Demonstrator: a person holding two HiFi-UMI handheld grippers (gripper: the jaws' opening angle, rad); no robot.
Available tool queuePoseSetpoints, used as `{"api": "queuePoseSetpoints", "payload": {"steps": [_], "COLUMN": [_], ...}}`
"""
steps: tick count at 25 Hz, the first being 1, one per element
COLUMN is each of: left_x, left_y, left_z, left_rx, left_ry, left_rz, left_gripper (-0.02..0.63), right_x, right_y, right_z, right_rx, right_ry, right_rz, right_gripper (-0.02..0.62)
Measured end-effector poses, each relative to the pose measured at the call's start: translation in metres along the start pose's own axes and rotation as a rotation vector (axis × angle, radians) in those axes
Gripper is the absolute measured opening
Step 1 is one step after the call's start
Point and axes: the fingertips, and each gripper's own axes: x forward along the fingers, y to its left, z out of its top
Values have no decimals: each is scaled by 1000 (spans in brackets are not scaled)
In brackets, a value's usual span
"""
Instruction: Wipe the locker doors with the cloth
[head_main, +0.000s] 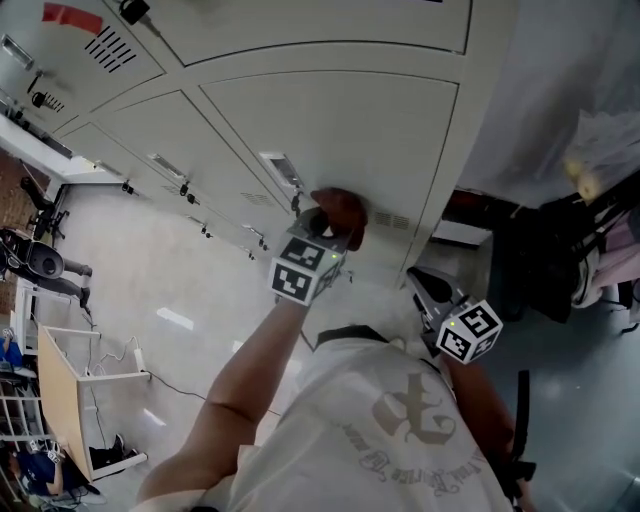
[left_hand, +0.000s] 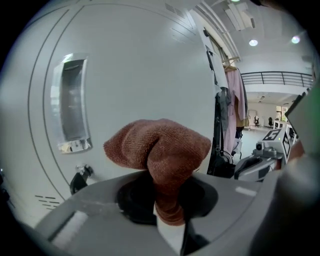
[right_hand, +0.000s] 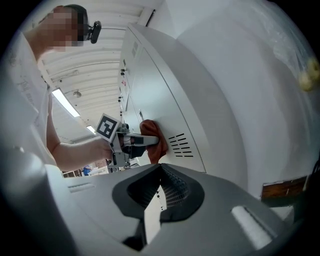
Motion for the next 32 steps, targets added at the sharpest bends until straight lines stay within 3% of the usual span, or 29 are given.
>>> {"api": "queuePoseSetpoints", "payload": {"steps": [6, 11, 17, 23, 32], "left_x": [-14, -17, -17, -11, 12], "left_y": [29, 35, 6, -58, -120], "left_z": [-18, -21, -1, 37, 86], "left_rx": [-195, -243, -170, 21, 71], "left_ry": [5, 2, -33, -105, -149], "left_rz": [15, -10, -73, -236, -292], "left_gripper": [83, 83, 83, 83, 84], "right_x": [10, 25, 25, 19, -11], "right_y": [4, 17, 19, 22, 17], "right_z": [-1, -2, -2, -2, -2], "right_rx": [20, 23, 32, 36, 50], "right_ry": [-1, 2, -9, -26, -62], "right_rz": [-8, 2, -26, -58, -117], "right_gripper": [8, 8, 8, 8, 8]}}
